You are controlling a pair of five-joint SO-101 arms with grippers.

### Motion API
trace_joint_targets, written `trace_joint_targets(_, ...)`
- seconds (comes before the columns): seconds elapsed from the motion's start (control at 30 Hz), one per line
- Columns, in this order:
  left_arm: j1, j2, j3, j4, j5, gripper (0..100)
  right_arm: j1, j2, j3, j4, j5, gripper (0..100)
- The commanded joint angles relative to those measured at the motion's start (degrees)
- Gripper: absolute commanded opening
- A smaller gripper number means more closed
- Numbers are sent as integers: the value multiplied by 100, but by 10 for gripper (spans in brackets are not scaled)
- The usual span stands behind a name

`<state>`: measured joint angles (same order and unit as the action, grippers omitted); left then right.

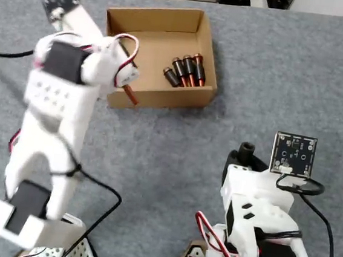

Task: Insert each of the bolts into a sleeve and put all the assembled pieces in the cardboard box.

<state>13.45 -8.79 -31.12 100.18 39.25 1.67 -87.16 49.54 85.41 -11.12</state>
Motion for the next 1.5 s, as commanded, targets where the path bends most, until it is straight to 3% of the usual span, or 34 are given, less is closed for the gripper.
trace_joint_targets(0.0,334,-681,-343,53,-782,19,-382,-40,-40,-255,-35,1)
trace_joint_targets(0.17,475,-1209,-167,35,-1565,19,-1666,-40,-4,-554,-35,1)
trace_joint_targets(0.33,527,-1824,571,-229,-1864,19,-2149,-31,189,-1125,97,1)
trace_joint_targets(0.47,571,-2677,1705,-949,-1873,19,-2519,-40,426,-1327,484,1)
trace_joint_targets(0.7,1204,-4681,4334,-2760,-1749,19,-3363,-40,593,-1582,484,1)
trace_joint_targets(0.8,1222,-5437,5486,-3613,-1723,19,-3398,-40,989,-1793,466,1)
trace_joint_targets(0.93,1240,-6229,6523,-4105,-1732,19,-3407,-40,1314,-2004,475,1)
trace_joint_targets(1.07,1635,-6598,7015,-4580,-1732,19,-3503,-40,1789,-2400,475,1)
trace_joint_targets(1.17,1714,-6615,7235,-4818,-1732,19,-3987,-40,2158,-2804,448,1)
trace_joint_targets(1.47,1714,-6659,7516,-4879,-2163,19,-4497,-57,2624,-3429,440,1)
